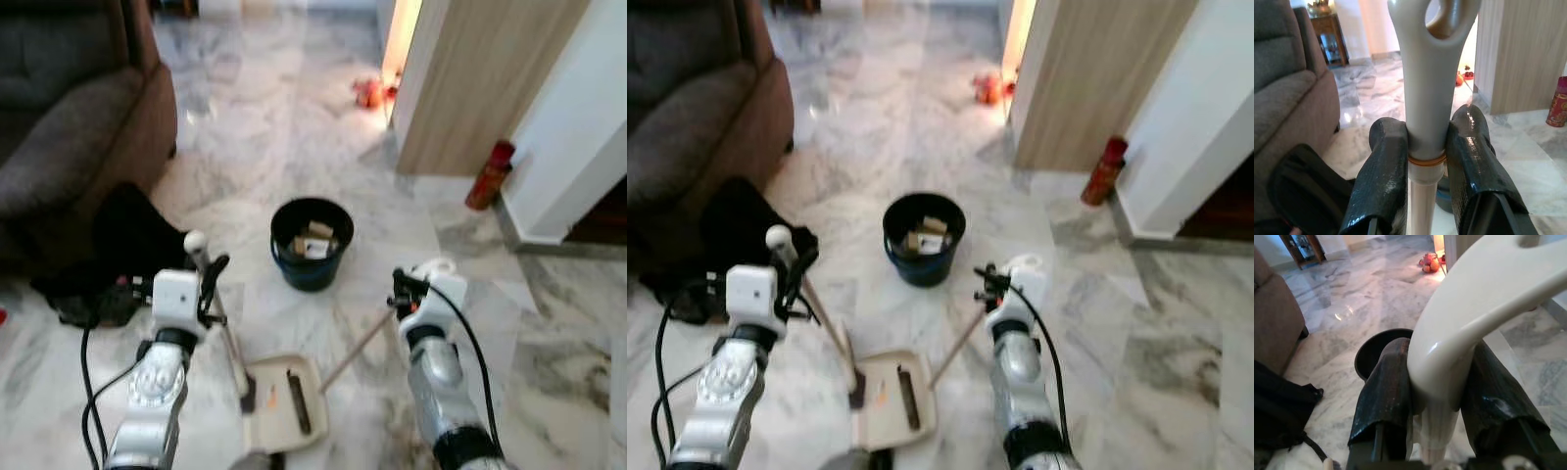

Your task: Sweep floor

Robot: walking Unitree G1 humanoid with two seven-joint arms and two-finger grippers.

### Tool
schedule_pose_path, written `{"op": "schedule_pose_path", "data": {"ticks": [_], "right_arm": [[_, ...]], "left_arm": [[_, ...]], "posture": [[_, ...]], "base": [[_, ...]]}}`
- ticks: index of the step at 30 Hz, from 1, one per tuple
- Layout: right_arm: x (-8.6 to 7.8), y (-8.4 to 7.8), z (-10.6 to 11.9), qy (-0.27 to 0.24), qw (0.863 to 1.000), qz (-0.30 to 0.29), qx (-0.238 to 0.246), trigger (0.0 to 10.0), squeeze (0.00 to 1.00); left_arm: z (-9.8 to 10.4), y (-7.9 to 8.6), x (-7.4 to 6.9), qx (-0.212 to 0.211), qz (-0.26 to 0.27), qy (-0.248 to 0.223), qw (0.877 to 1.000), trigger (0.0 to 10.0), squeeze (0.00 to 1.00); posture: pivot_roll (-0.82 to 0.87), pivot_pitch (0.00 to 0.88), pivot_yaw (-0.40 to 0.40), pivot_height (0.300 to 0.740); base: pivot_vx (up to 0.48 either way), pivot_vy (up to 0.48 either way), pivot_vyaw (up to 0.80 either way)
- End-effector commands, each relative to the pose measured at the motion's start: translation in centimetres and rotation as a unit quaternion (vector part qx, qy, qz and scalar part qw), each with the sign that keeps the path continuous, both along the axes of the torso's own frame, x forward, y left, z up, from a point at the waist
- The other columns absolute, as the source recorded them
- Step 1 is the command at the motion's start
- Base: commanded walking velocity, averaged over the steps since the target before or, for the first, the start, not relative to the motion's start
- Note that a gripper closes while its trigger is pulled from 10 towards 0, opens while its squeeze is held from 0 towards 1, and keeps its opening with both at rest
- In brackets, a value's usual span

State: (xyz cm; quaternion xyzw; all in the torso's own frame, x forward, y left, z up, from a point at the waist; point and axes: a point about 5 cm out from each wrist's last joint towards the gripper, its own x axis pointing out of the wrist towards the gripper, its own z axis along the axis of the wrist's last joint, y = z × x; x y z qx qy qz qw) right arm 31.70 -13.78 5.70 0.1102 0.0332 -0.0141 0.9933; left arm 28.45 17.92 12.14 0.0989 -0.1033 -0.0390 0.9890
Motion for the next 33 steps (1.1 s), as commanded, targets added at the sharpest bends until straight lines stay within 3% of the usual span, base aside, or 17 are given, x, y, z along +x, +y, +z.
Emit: {"op": "schedule_pose_path", "data": {"ticks": [1,8,10,16,22,33], "right_arm": [[0.5,-0.2,0.8,-0.016,1.000,-0.007,0.002,10.0,0.00],[1.7,-1.2,3.5,-0.066,0.997,-0.041,0.000,10.0,0.00],[2.3,-1.3,5.3,-0.098,0.994,-0.051,0.006,10.0,0.00],[2.8,-0.8,7.8,-0.142,0.989,-0.050,0.011,10.0,0.00],[3.0,0.0,12.3,-0.210,0.976,-0.049,0.042,10.0,0.00],[2.2,0.4,15.3,-0.241,0.969,-0.026,0.049,10.0,0.00]], "left_arm": [[0.4,-0.1,-0.2,0.010,-0.001,-0.006,1.000,10.0,0.00],[-1.4,1.8,-2.3,0.027,0.037,0.030,0.999,10.0,0.00],[-2.1,2.3,-3.0,0.034,0.042,0.044,0.998,10.0,0.00],[-3.4,2.5,-3.5,0.049,0.043,0.068,0.996,10.0,0.00],[-4.7,1.9,-4.0,0.054,0.041,0.090,0.994,10.0,0.00],[-4.9,1.9,-3.9,0.052,0.042,0.093,0.993,10.0,0.00]], "posture": [[0.12,0.126,-0.047,0.740],[0.13,0.130,-0.042,0.740],[0.13,0.133,-0.042,0.740],[0.13,0.132,-0.042,0.740],[0.12,0.131,-0.043,0.740],[0.11,0.139,-0.046,0.740]], "base": [[0.000,0.000,0.00],[0.000,0.000,0.00],[0.000,0.000,0.00],[0.000,0.000,0.00],[0.000,0.000,0.00],[0.000,0.000,0.00]]}}
